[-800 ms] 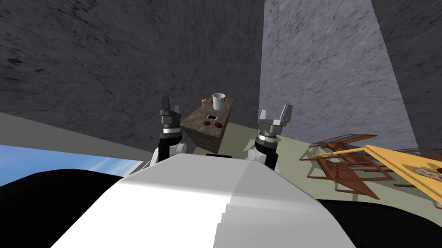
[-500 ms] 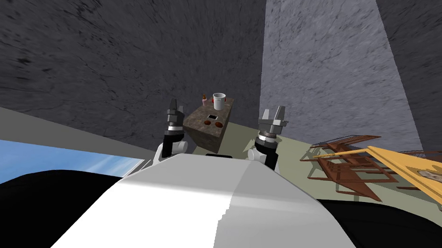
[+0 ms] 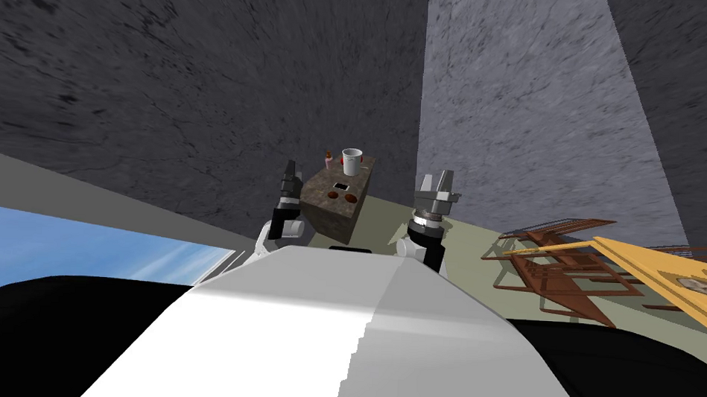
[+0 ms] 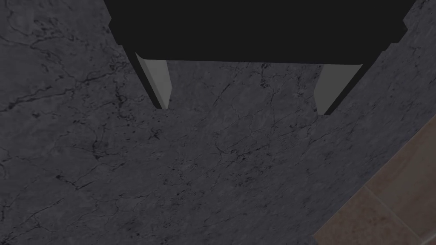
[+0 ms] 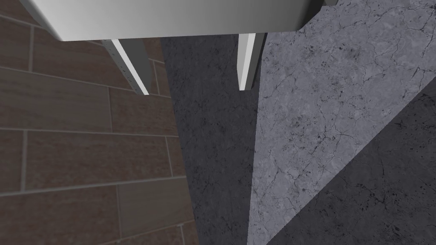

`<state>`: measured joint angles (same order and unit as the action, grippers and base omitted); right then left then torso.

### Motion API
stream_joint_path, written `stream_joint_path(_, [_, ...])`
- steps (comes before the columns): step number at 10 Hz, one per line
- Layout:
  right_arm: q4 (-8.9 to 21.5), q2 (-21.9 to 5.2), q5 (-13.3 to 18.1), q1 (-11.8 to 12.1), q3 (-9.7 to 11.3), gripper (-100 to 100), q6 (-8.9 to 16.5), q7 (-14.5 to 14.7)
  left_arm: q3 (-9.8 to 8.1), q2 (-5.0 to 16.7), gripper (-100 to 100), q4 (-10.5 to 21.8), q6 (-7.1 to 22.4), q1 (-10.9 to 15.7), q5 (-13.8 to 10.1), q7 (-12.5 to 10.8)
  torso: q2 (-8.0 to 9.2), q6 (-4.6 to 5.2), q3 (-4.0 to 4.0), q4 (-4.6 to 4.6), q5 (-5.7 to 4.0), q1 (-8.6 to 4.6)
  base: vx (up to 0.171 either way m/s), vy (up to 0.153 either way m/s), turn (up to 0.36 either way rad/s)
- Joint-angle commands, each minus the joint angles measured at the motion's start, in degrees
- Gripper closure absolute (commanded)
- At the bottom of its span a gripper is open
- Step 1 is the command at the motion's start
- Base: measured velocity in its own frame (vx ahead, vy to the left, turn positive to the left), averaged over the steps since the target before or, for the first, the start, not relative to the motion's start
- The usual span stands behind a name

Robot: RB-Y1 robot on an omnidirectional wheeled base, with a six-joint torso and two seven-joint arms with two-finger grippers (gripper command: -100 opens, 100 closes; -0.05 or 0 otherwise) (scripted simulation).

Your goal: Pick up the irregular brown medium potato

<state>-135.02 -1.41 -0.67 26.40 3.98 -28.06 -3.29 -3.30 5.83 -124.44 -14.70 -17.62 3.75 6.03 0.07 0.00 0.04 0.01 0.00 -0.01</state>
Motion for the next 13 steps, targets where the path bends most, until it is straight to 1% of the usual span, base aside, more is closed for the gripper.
stream_joint_path(1, [0.0, 0.0, 0.0, 0.0, 0.0, 0, 0.0, 0.0, -0.08, 1.1, -100, 2.9, 2.8, 2.9, -0.4, -0.6, 0.0, 0.0, 0.0, 0.0, 0.0, 0.0, -0.045, -0.005, 0.054])
stream_joint_path(2, [0.0, 0.0, 0.0, 0.0, 0.0, 0, 0.0, 0.0, -0.08, 1.1, -100, 3.8, 2.8, 2.9, -0.4, -0.6, 0.04, 0.0, 0.03, 0.01, 0.0, 0.0, -0.031, -0.006, 0.016])
stream_joint_path(4, [0.0, 0.0, 0.0, 0.0, 0.0, 0, 0.0, 0.0, -0.2, 2.4, -100, 8.0, 6.3, 7.3, -0.8, -1.2, -0.01, 0.0, 0.0, 0.0, 0.0, -0.01, -0.028, -0.01, 0.047])
stream_joint_path(5, [0.0, 0.0, 0.0, 0.0, 0.0, 0, 0.0, 0.0, -0.2, 2.4, -100, 9.4, 6.4, 7.6, -0.8, -1.2, 0.01, 0.0, 0.01, 0.0, -0.01, -0.02, -0.025, -0.008, 0.031])
stream_joint_path(6, [0.0, 0.0, 0.0, 0.0, 0.0, 0, 0.0, 0.0, -0.25, 3.0, -100, 11.4, 8.3, 10.2, -1.1, -1.6, 0.0, 0.0, 0.0, 0.0, -0.01, -0.01, -0.021, -0.006, 0.051])
stream_joint_path(7, [0.0, 0.0, 0.0, 0.0, 0.0, 0, 0.0, 0.0, -0.25, 3.0, -100, 12.4, 8.3, 10.2, -1.1, -1.6, -0.03, 0.0, -0.01, 0.0, -0.01, -0.01, -0.014, -0.006, 0.018])
stream_joint_path(8, [0.0, 0.0, 0.0, 0.0, 0.0, 0, 0.0, 0.0, -0.29, 3.5, -100, 14.6, 10.3, 12.8, -1.3, -1.9, -0.04, 0.0, -0.02, -0.01, -0.01, -0.02, -0.018, -0.008, 0.055])
stream_joint_path(9, [0.0, 0.0, 0.0, 0.0, 0.0, 0, 0.0, 0.0, -0.29, 3.5, -100, 15.5, 10.3, 12.8, -1.3, -1.9, -0.05, 0.0, -0.02, -0.01, -0.01, -0.02, -0.014, -0.007, 0.023])
stream_joint_path(10, [0.0, 0.0, 0.0, 0.0, 0.0, 0, 0.0, 0.0, -0.32, 3.9, -100, 18.1, 12.4, 15.4, -1.5, -2.3, -0.04, -0.01, -0.02, -0.01, -0.01, -0.02, -0.015, -0.006, 0.061])
stream_joint_path(11, [0.0, 0.0, 0.0, 0.0, 0.0, 0, 0.0, 0.0, -0.32, 3.9, -100, 18.7, 12.4, 15.5, -1.5, -2.3, -0.05, -0.01, -0.02, -0.01, -0.01, -0.01, -0.014, -0.006, 0.026])
stream_joint_path(12, [0.0, 0.0, 0.0, 0.0, 0.0, 0, 0.0, 0.0, -0.35, 4.3, -100, 20.5, 14.6, 17.8, -1.8, -2.6, -0.04, 0.0, -0.02, -0.01, -0.01, -0.02, -0.021, -0.003, 0.051])
stream_joint_path(13, [0.0, 0.0, 0.0, 0.0, 0.0, 0, 0.0, 0.0, -0.35, 4.3, -100, 22.0, 14.6, 18.3, -1.8, -2.6, -0.03, -0.01, -0.01, 0.0, -0.01, -0.01, -0.019, -0.004, 0.03])
